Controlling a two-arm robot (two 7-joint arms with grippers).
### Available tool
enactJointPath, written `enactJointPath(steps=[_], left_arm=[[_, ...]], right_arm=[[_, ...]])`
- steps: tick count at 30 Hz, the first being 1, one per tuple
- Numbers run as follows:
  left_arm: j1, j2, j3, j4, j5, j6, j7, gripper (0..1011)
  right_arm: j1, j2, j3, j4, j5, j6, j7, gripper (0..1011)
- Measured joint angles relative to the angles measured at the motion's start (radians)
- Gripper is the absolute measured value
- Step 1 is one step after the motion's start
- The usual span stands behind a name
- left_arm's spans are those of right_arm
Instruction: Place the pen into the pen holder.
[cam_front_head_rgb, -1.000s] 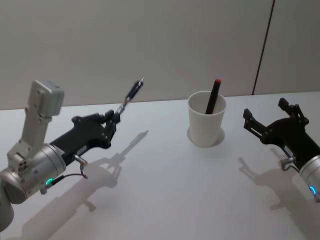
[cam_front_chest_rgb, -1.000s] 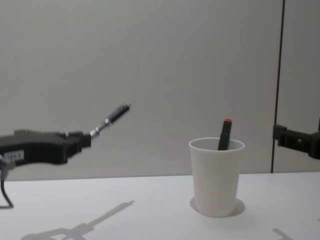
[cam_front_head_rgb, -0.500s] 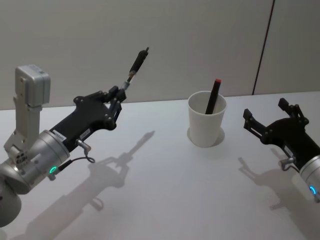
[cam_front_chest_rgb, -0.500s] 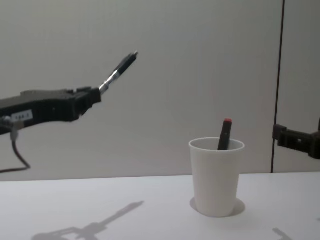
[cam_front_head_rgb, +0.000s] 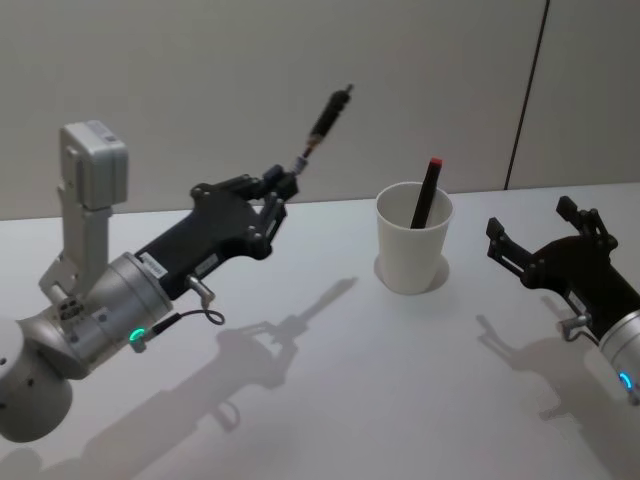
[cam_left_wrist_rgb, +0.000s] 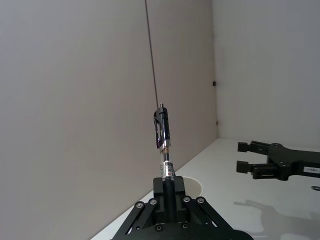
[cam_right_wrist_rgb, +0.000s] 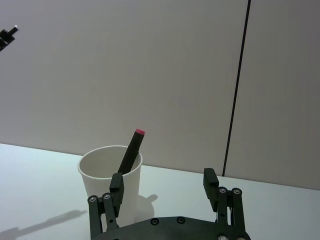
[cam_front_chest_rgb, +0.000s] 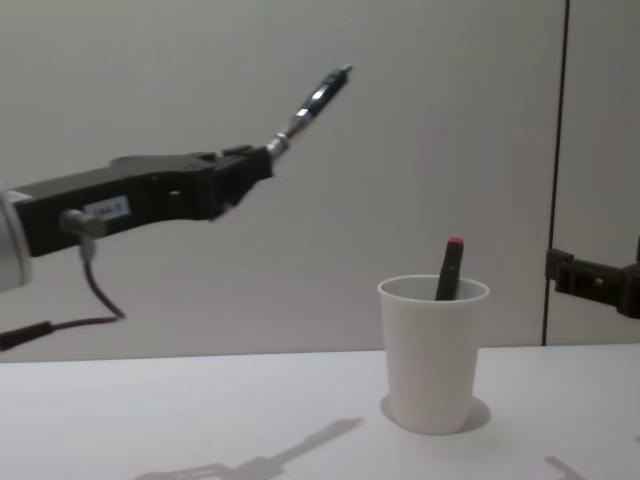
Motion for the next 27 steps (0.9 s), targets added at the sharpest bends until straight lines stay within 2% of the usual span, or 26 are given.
enactJointPath(steps=[13, 27], left_arm=[[-0.052, -0.062, 0.033, 0.036, 0.044, 0.031, -0.070, 115], [-0.078, -0.091, 0.046, 0.055, 0.069, 0.043, -0.091, 115]], right_arm=[[0.000, 0.000, 0.000, 0.000, 0.000, 0.000, 0.000, 1001], [0.000, 0.000, 0.000, 0.000, 0.000, 0.000, 0.001, 1001]])
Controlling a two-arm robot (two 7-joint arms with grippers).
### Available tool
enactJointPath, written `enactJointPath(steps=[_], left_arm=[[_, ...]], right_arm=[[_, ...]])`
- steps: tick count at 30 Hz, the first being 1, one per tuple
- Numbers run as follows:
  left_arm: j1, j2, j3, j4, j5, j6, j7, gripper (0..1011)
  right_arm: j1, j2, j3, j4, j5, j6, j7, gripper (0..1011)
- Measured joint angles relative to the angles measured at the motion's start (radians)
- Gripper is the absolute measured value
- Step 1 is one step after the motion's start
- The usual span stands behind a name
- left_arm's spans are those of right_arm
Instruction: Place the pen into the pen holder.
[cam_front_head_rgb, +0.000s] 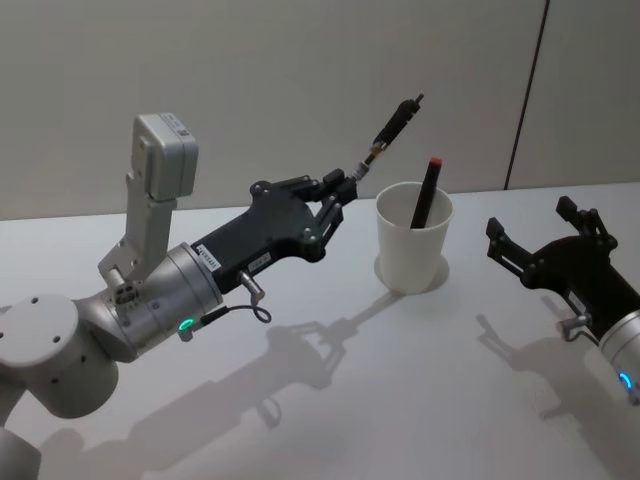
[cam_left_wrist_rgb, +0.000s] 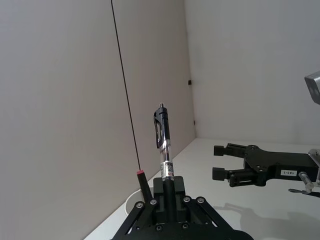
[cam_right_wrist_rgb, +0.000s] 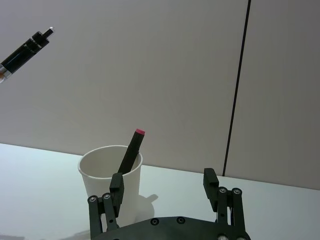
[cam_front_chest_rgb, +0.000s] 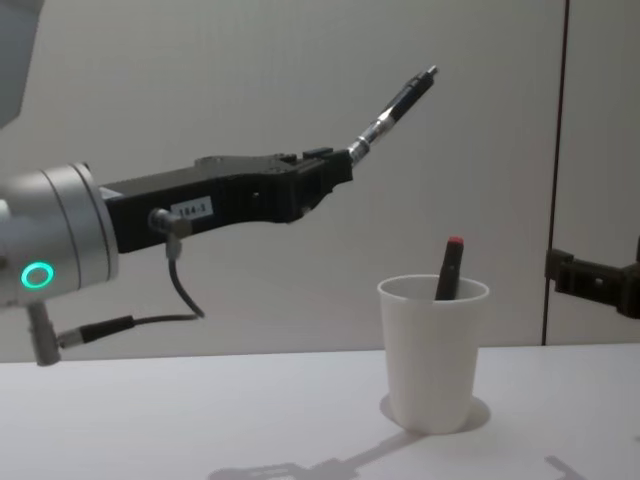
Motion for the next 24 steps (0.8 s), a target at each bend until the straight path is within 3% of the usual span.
enactJointPath(steps=[12, 24], left_arm=[[-0.008, -0.009, 0.004, 0.006, 0.008, 0.004, -0.006, 116], [-0.011, -0.012, 0.006, 0.007, 0.010, 0.005, -0.008, 115]], right_arm=[[-0.018, 0.019, 0.014, -0.023, 0.047, 0.002, 0.031, 1001], [-0.063, 0.052, 0.039, -0.078, 0.157, 0.003, 0.071, 1001]])
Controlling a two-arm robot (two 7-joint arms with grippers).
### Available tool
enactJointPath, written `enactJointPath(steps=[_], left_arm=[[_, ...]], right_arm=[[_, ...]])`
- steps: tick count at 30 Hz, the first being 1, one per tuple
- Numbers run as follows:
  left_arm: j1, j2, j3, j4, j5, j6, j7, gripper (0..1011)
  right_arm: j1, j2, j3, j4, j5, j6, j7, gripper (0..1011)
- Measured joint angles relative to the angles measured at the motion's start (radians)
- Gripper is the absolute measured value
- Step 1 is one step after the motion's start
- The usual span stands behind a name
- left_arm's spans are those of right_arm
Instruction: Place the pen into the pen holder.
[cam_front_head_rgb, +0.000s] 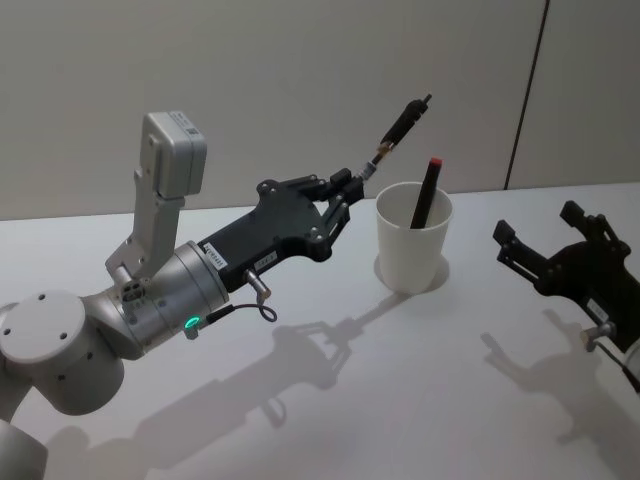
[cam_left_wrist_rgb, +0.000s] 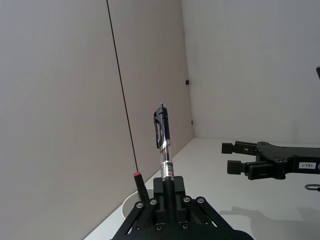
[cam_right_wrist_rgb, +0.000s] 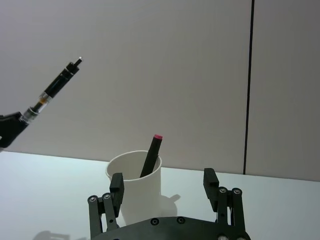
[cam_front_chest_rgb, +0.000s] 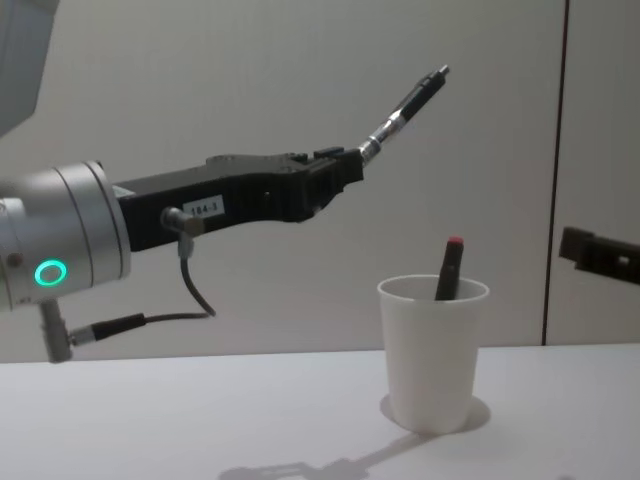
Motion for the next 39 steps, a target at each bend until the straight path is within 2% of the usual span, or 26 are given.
enactJointPath(steps=[4, 8, 9, 19, 27, 39], left_arm=[[0.000, 0.000, 0.000, 0.001, 0.001, 0.000, -0.001, 115], [-0.001, -0.001, 0.001, 0.001, 0.001, 0.001, -0.001, 116], [-0.001, -0.001, 0.001, 0.001, 0.001, 0.001, -0.001, 115], [-0.001, -0.002, 0.001, 0.001, 0.001, 0.001, -0.001, 115], [-0.002, -0.002, 0.001, 0.001, 0.001, 0.001, -0.001, 115], [-0.002, -0.002, 0.001, 0.001, 0.001, 0.001, -0.001, 115]], right_arm=[[-0.009, 0.005, 0.006, -0.013, 0.039, 0.002, 0.008, 1001], [-0.024, 0.009, 0.016, -0.035, 0.106, 0.007, 0.017, 1001], [-0.024, 0.009, 0.016, -0.035, 0.106, 0.007, 0.017, 1001], [-0.032, 0.006, 0.027, -0.062, 0.238, 0.025, 0.044, 1001], [-0.013, -0.003, 0.030, -0.063, 0.303, 0.047, 0.072, 1001], [0.029, -0.022, 0.028, -0.044, 0.376, 0.086, 0.107, 1001]])
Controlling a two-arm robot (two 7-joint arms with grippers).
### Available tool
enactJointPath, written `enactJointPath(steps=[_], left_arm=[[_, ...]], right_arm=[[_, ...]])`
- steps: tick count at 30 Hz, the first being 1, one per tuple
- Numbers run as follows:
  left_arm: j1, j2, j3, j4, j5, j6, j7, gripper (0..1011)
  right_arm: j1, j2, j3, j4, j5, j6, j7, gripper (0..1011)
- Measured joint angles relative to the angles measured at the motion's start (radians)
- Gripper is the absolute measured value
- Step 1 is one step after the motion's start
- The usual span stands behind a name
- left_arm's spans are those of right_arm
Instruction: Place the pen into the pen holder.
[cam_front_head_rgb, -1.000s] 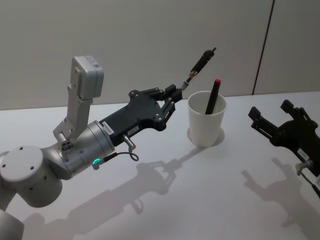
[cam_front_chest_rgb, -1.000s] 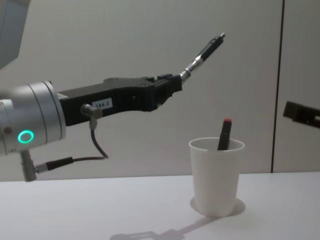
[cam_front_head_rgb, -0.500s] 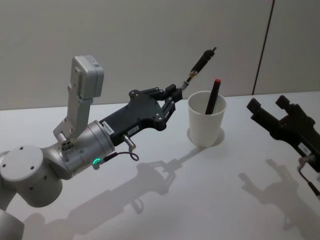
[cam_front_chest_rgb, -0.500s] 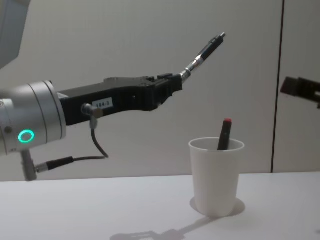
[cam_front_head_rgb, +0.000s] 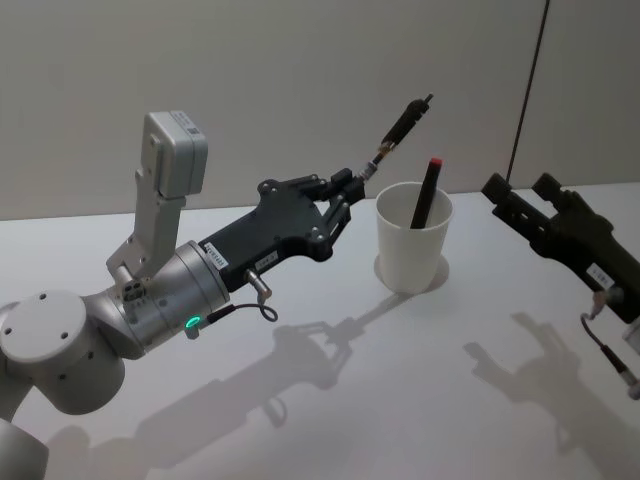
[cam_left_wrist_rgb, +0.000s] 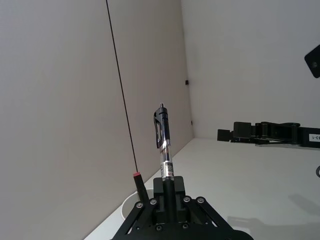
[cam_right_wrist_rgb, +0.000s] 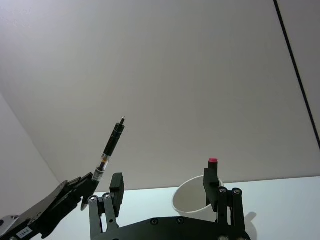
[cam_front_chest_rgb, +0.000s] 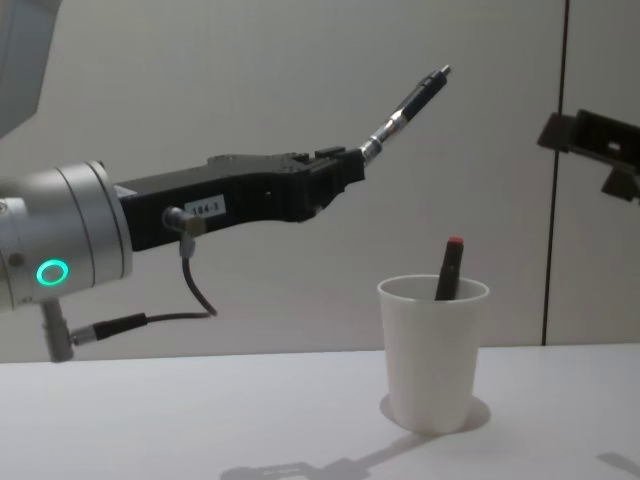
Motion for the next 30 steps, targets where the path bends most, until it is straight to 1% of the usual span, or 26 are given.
enactJointPath(steps=[21, 30], left_arm=[[0.000, 0.000, 0.000, 0.000, 0.000, 0.000, 0.000, 115], [-0.003, 0.001, 0.000, 0.003, -0.007, -0.001, -0.023, 115]], right_arm=[[0.082, -0.023, -0.014, 0.054, 0.101, 0.091, 0.086, 1001], [0.102, -0.029, -0.022, 0.069, 0.129, 0.112, 0.109, 1001]])
